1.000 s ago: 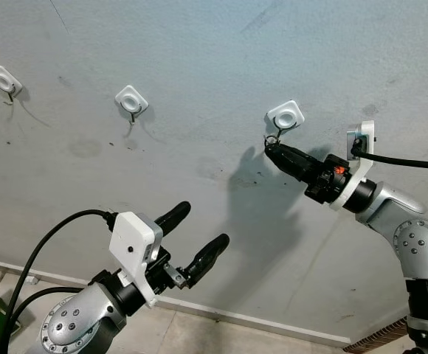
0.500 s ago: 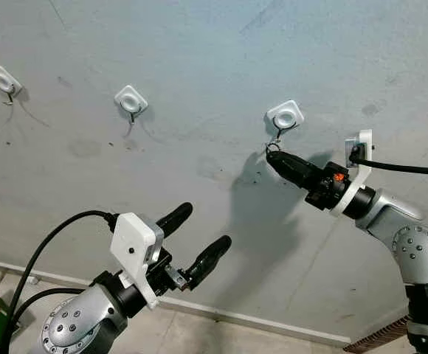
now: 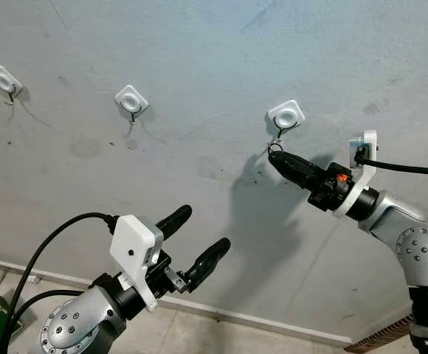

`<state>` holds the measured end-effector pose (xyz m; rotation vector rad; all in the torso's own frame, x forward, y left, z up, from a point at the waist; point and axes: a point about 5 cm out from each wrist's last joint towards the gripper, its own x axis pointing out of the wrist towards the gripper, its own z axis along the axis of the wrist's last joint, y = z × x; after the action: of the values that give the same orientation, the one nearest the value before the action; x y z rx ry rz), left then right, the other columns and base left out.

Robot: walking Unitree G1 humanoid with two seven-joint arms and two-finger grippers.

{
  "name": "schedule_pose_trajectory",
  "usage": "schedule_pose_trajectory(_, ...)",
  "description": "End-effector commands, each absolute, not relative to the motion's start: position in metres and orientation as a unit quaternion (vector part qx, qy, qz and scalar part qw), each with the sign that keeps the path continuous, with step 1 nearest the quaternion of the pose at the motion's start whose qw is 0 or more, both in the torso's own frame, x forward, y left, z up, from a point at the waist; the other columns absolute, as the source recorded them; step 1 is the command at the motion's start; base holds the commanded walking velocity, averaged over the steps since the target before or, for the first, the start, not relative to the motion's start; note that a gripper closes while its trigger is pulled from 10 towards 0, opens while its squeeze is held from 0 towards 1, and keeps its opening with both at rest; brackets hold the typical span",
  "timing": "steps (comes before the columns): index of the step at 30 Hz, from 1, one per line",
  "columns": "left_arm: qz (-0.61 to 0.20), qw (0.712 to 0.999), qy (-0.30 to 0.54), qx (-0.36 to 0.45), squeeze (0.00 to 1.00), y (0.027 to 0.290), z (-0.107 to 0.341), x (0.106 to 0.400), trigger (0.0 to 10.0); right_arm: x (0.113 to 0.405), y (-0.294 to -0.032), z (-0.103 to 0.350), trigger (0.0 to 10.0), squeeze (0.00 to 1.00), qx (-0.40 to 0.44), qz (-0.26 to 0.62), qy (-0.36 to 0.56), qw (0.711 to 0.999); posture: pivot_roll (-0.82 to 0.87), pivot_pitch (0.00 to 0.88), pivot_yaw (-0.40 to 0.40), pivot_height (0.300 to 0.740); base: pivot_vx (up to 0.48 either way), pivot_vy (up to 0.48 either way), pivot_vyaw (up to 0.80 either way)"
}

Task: Hang keys on a hook

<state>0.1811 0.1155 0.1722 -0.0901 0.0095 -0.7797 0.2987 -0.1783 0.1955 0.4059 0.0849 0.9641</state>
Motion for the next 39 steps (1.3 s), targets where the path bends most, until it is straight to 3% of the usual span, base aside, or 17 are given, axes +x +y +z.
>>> schedule_pose_trajectory(1, -0.381, 0.924, 0.002, -0.039, 0.0, 0.115, 0.175, 0.18, 10.0, 0.296, -0.179, 0.2, 10.0, 0.0, 0.191, 0.465, 0.034, 0.864, 0.06, 0.043, 0.013, 0.74, 0.0, 0.0, 0.0)
schedule_pose_trajectory(12, -0.382, 0.924, 0.003, -0.037, 0.0, 0.115, 0.174, 0.18, 10.0, 0.289, -0.174, 0.191, 10.0, 0.0, 0.195, 0.472, 0.048, 0.859, 0.06, 0.04, 0.015, 0.74, 0.0, 0.0, 0.0)
schedule_pose_trajectory(39, -0.383, 0.923, -0.002, -0.034, 0.0, 0.114, 0.176, 0.181, 10.0, 0.297, -0.173, 0.22, 10.0, 0.0, 0.177, 0.492, 0.005, 0.852, 0.06, 0.038, 0.013, 0.74, 0.0, 0.0, 0.0)
